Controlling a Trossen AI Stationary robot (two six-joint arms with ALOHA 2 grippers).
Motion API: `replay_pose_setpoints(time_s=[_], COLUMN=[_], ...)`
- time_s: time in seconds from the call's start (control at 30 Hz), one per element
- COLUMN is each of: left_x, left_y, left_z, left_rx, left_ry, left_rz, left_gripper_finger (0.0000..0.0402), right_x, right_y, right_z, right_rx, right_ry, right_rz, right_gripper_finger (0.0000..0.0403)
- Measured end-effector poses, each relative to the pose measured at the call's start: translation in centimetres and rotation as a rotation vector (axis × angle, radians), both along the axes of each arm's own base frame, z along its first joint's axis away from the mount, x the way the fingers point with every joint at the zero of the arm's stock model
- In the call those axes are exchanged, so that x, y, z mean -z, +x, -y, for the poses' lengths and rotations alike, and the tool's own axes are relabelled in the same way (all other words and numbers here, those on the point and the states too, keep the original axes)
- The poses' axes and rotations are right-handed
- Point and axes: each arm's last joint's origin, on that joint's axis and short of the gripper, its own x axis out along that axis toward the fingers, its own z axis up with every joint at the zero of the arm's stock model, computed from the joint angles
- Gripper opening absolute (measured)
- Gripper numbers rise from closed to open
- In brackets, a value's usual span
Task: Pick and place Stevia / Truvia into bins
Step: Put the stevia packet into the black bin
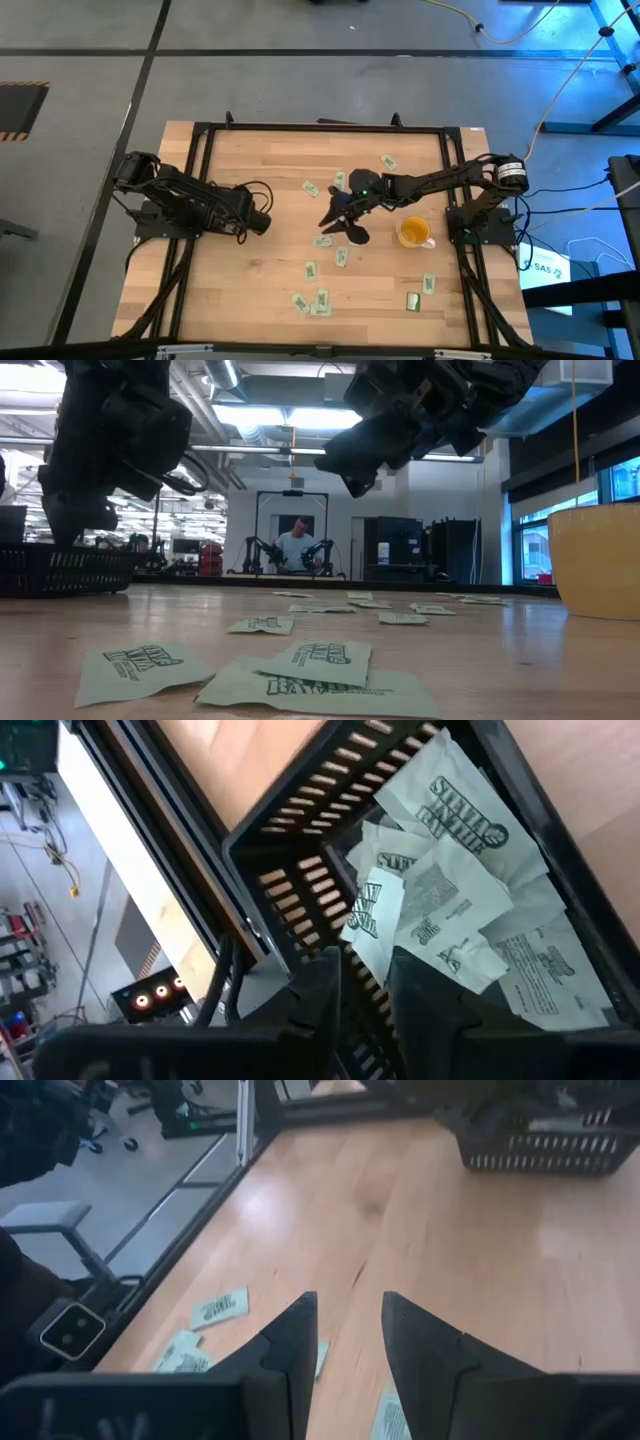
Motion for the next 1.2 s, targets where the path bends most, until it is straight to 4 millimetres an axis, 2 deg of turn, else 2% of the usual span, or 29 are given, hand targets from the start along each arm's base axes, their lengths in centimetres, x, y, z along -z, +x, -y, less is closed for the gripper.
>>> replay_pose_setpoints(time_s=[0.2, 0.47, 0.7, 0.93, 1.03, 1.2], left_x=[-0.4, -3.3, -4.4, -4.0, -3.5, -2.9], left_y=[0.3, 1.4, 2.7, 4.8, 5.5, 6.5], left_z=[0.7, 2.2, 3.7, 4.7, 4.7, 4.5], left_rx=[0.02, 0.131, 0.313, 0.591, 0.694, 0.838], left_ry=[-0.018, 0.024, 0.088, 0.024, -0.02, -0.057], left_rz=[0.026, 0.194, 0.54, 0.818, 0.904, 1.063], left_gripper_finger=[0.0088, 0.0088, 0.0088, 0.0088, 0.0088, 0.0088], right_x=[0.5, 0.2, -1.7, -3.4, -3.8, -3.8], right_y=[-0.2, -0.6, -4.1, -7.9, -9.0, -9.5], right_z=[0.0, 0.5, 3.2, 5.4, 6.3, 6.8], right_rx=[0.0, 0.031, 0.187, 0.541, 0.634, 0.713], right_ry=[0.004, 0.038, 0.071, -0.09, -0.129, -0.065], right_rz=[-0.057, -0.089, -0.304, -0.468, -0.506, -0.545], right_gripper_finger=[0.0118, 0.0118, 0.0118, 0.0118, 0.0118, 0.0118])
